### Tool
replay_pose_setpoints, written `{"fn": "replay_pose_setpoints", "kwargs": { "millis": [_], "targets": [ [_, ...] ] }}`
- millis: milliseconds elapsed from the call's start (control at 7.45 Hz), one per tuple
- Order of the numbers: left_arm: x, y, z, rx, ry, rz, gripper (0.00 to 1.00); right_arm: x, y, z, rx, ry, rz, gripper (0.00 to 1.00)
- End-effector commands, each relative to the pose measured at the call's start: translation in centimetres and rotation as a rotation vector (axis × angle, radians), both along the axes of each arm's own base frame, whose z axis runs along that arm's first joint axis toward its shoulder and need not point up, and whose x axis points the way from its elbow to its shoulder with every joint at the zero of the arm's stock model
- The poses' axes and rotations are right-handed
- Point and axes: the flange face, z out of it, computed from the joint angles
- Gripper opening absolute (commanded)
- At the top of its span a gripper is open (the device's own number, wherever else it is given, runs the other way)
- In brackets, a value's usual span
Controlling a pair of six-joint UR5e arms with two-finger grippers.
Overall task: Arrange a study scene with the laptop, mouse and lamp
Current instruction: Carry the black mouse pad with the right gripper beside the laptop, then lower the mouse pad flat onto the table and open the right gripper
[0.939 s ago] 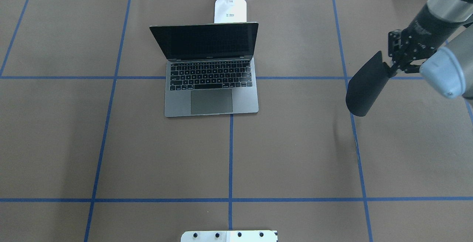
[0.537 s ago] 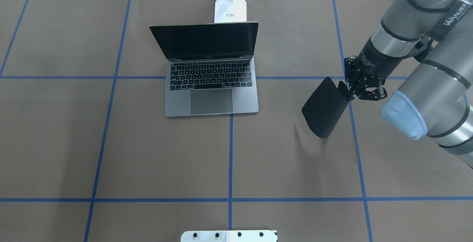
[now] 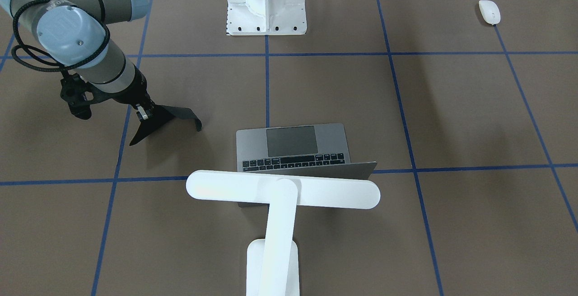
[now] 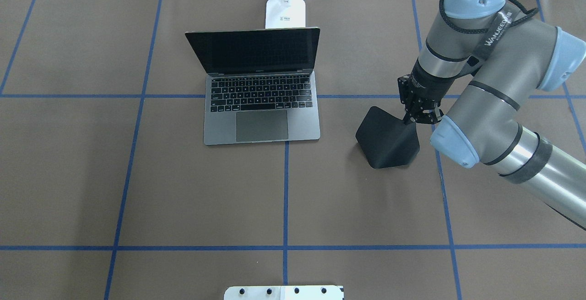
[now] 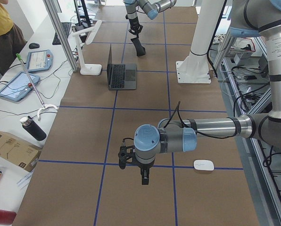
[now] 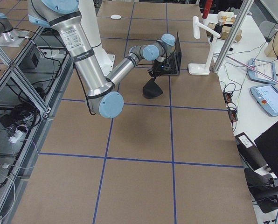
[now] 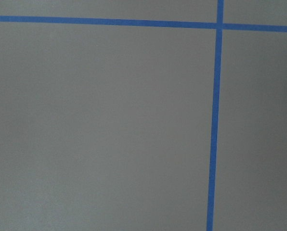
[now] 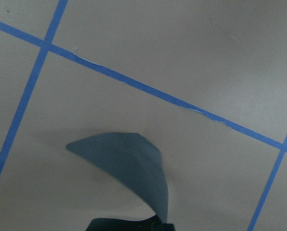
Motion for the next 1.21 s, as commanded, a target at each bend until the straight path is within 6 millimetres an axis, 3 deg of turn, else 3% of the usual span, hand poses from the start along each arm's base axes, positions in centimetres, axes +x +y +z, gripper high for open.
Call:
{"fn": "replay_pose_setpoints", "kwargs": {
  "millis": [0,268,671,1074],
  "targets": [
    [0.0,0.0,0.0,0.0,0.0,0.0,1.0,-1.5,-2.2,1.2,0.015,-0.011,0.005,0.0],
    [0.0,0.0,-0.1,0.001,0.0,0.0,1.0,-1.8,-4.1,3.6,0.021,-0.013,0.019,0.0],
    [0.0,0.0,-0.1,0.004,0.0,0.0,1.0,-0.4,-6.6,6.1,0.038,-0.006,0.025,0.0],
    [0.0,-0.1,-0.4,0.009,-0.001,0.0,1.0,-0.4,-7.1,7.4,0.043,0.021,0.023,0.0]
  ]
}}
